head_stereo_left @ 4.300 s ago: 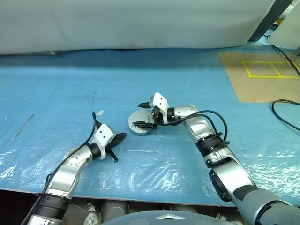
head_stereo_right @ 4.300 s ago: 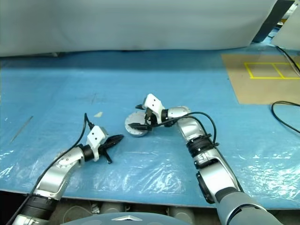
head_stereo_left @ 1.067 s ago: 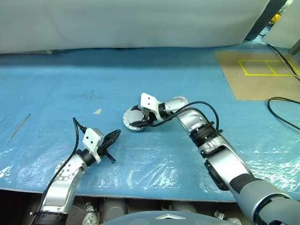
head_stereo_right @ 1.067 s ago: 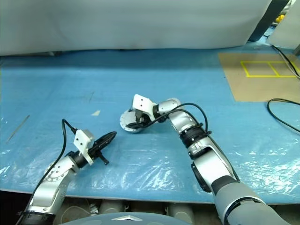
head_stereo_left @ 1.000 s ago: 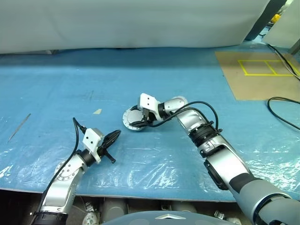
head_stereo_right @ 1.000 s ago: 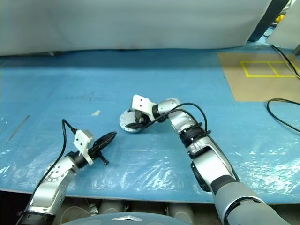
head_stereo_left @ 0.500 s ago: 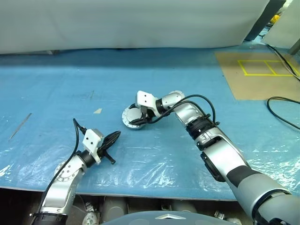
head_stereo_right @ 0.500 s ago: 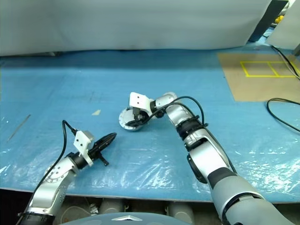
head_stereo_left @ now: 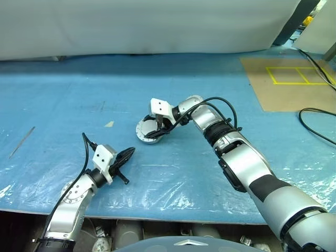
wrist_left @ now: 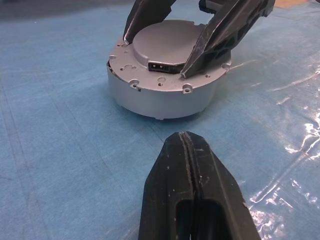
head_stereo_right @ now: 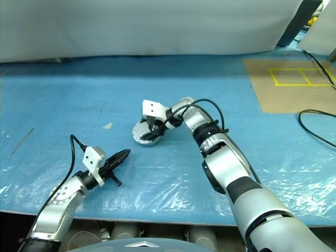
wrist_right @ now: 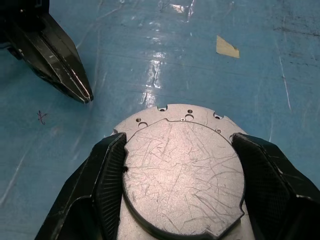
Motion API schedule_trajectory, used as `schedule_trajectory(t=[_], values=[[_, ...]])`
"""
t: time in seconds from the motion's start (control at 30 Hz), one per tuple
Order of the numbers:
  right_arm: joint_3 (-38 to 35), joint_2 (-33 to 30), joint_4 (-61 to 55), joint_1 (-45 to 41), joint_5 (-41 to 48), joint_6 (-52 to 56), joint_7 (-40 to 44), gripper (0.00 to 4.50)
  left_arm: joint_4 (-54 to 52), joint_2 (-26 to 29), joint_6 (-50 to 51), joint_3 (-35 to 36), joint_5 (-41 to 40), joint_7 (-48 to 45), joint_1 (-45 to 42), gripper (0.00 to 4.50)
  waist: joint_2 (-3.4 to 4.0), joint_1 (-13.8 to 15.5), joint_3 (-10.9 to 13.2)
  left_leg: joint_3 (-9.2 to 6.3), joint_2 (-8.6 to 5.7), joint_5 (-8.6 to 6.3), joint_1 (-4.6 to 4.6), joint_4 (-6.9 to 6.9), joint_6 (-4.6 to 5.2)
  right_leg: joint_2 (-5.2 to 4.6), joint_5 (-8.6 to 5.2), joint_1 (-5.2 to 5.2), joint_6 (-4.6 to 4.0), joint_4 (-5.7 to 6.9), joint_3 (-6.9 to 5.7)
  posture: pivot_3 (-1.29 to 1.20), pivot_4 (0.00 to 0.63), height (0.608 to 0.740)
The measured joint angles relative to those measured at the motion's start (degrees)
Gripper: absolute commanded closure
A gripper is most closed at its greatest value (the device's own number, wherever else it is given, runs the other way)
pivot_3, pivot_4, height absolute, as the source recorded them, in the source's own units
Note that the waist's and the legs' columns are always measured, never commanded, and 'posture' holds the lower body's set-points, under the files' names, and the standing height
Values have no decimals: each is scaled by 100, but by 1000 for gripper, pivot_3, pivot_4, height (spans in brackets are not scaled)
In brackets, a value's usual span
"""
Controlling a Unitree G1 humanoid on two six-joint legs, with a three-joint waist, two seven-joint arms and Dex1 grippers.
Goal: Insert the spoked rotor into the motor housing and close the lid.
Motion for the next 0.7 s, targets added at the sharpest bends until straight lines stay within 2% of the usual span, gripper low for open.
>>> schedule_trajectory(t=[0.2, 0.47, 0.7], values=[[7, 142, -593, 339, 45, 361, 490, 1488, 2, 44, -23, 83, -9, 9, -2, 4500, -1, 0, 0, 0, 2, 0, -6, -1, 1, 1, 0, -6, 0, 2, -4, 0, 150, 740], [34, 183, -1706, 786, 249, 954, 850, 1488, 49, 293, -104, 612, -76, -11, 6, 4500, -6, 3, 3, -1, 3, 0, -5, 1, 0, 0, -1, -6, -2, 3, -5, 0, 150, 740], [36, 174, -2026, 849, 385, 917, 1020, 1488, 100, 312, -107, 739, -89, -31, 53, 4500, -12, 3, 7, -1, 2, 1, -5, 1, -2, 0, 0, -6, -1, 3, -5, 0, 150, 740]])
